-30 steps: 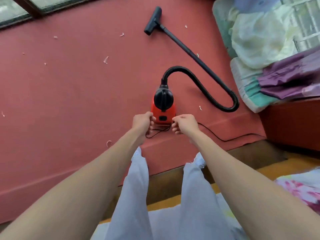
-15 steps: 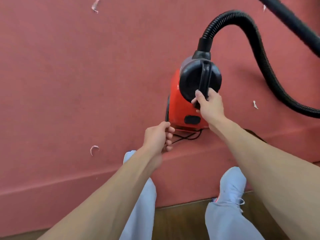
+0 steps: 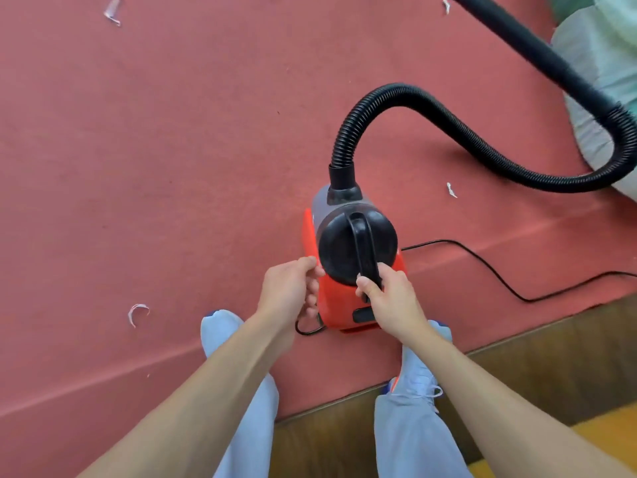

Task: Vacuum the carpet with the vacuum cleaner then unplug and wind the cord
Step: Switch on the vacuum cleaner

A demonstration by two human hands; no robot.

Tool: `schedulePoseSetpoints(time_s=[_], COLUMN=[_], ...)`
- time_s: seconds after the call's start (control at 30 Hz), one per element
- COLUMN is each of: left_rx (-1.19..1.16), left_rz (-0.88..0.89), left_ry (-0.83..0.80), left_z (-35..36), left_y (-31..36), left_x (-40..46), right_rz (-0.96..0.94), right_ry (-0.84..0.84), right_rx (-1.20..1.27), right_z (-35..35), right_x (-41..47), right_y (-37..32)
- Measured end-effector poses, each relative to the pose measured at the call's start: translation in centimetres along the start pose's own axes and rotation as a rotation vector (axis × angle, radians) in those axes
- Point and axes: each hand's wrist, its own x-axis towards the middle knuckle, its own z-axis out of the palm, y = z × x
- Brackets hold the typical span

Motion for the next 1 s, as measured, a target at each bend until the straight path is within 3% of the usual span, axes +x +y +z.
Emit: schedulePoseSetpoints(time_s=[0.23, 0.37, 0.57, 0.83, 1.0], left_rx=[0.303, 0.344, 0.227, 0.216, 0.209], left_rz=[0.293, 0.4, 0.448, 0.466, 0.487], left_ry=[-0.097, -0.069, -0.076, 0.035, 0.076], left_z=[3.6, 5.0, 5.5, 3.1, 3.5], left_y=[-0.4, 0.9, 2.5, 5.4, 6.5], left_x=[1.3, 1.4, 3.1, 6.6, 7.7], right_rz=[-0.113, -0.091, -0.126, -0.217, -0.333], right_ry=[-0.011, 0.008, 0.072, 0.009, -0.079], right_rx=[0.001, 0.02, 0.143, 0.196, 0.253], right_z=[-1.2, -0.3, 0.6, 3.0, 0.6], right_x=[1.3, 1.7, 3.5, 7.0, 7.7], right_y=[-0.7, -0.4, -2.4, -7.1, -7.3])
